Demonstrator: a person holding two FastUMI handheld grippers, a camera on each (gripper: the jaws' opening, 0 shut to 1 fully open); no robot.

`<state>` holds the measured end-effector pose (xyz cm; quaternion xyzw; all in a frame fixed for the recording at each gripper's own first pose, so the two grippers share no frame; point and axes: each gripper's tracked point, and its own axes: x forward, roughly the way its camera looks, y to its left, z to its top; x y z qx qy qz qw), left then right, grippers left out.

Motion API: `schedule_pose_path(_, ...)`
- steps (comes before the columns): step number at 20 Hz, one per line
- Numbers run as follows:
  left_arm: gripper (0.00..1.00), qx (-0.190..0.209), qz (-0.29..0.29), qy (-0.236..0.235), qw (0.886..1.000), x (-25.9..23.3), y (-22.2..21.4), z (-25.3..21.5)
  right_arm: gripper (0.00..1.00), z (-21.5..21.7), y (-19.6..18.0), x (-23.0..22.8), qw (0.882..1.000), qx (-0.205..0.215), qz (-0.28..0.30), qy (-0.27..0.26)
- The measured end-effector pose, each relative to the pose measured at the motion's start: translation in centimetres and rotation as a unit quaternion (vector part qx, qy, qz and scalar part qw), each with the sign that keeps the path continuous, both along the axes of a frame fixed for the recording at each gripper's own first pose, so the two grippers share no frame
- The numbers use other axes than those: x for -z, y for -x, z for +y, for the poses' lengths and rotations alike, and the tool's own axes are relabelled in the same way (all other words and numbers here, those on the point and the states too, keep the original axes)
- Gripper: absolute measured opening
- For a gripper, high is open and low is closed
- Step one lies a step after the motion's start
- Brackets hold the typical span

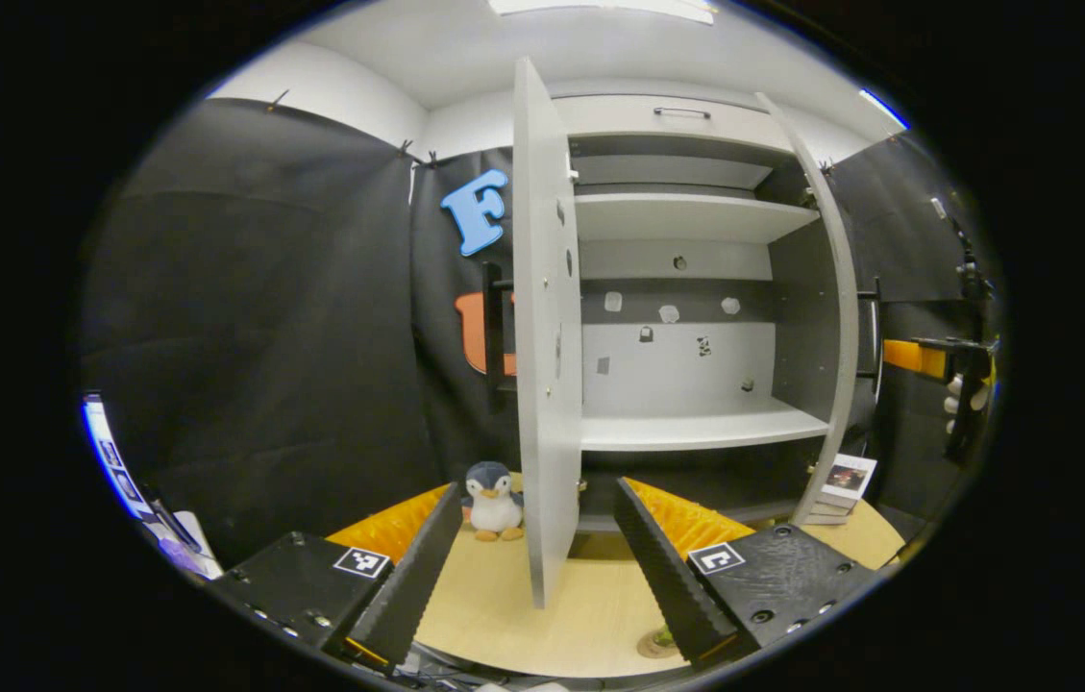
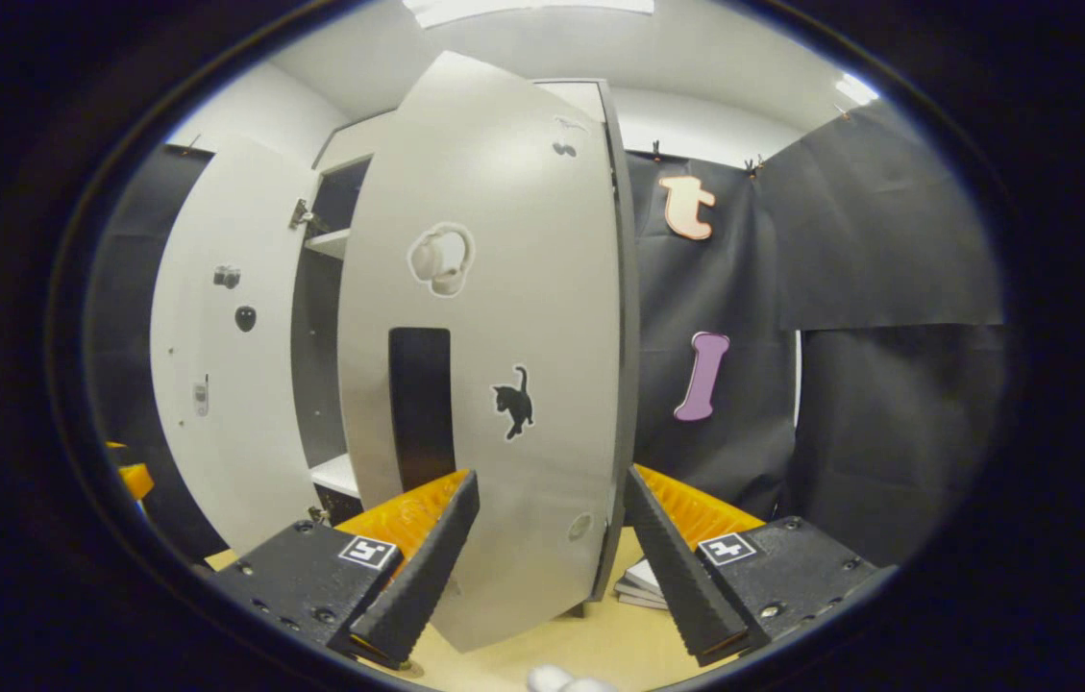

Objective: Grasp the bottle in the cabinet with the left hand and place it on the coaster, then close the right door with the right hand and the left door with the left hand.

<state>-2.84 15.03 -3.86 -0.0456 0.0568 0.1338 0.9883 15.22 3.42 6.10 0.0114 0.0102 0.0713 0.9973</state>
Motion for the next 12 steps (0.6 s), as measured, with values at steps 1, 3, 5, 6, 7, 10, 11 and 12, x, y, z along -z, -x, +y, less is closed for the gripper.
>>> schedule_pose_path(1,1.0,0.005,-0.001,-0.001,1.0,-0.1,-0.4,0.3,0.96,0.0,0.4,0.4,1.0,0.002,0.004,0.0)
schedule_pose_path(3,1.0,0.008,-0.001,-0.002,1.0,0.1,-0.9,0.9,0.99,0.0,1.5,1.3,1.0,0.004,0.012,0.0)
schedule_pose_path(5,1.0,0.008,0.0,0.0,1.0,0.1,-1.3,1.8,0.96,-0.2,2.8,2.4,1.0,0.009,0.018,-0.004)
schedule_pose_path(6,0.97,0.006,0.0,-0.003,1.0,0.0,-1.5,2.5,0.99,0.0,3.5,3.0,1.0,0.008,0.021,-0.005)
schedule_pose_path(7,0.94,0.001,-0.001,-0.007,1.0,-0.3,-1.8,3.5,0.99,0.2,4.3,3.7,1.0,0.007,0.025,-0.004)
schedule_pose_path(10,0.98,-0.023,0.001,-0.022,0.999,-0.8,-2.4,7.2,0.99,0.3,6.2,6.0,0.999,0.013,0.036,0.012)
schedule_pose_path(11,0.96,-0.031,0.0,-0.026,0.999,-1.2,-2.6,8.5,0.96,0.6,6.9,6.8,0.999,0.014,0.044,0.011)
schedule_pose_path(12,0.96,-0.04,-0.004,-0.033,0.999,-1.7,-2.9,9.9,0.99,0.8,7.3,7.5,0.999,0.013,0.052,0.007)
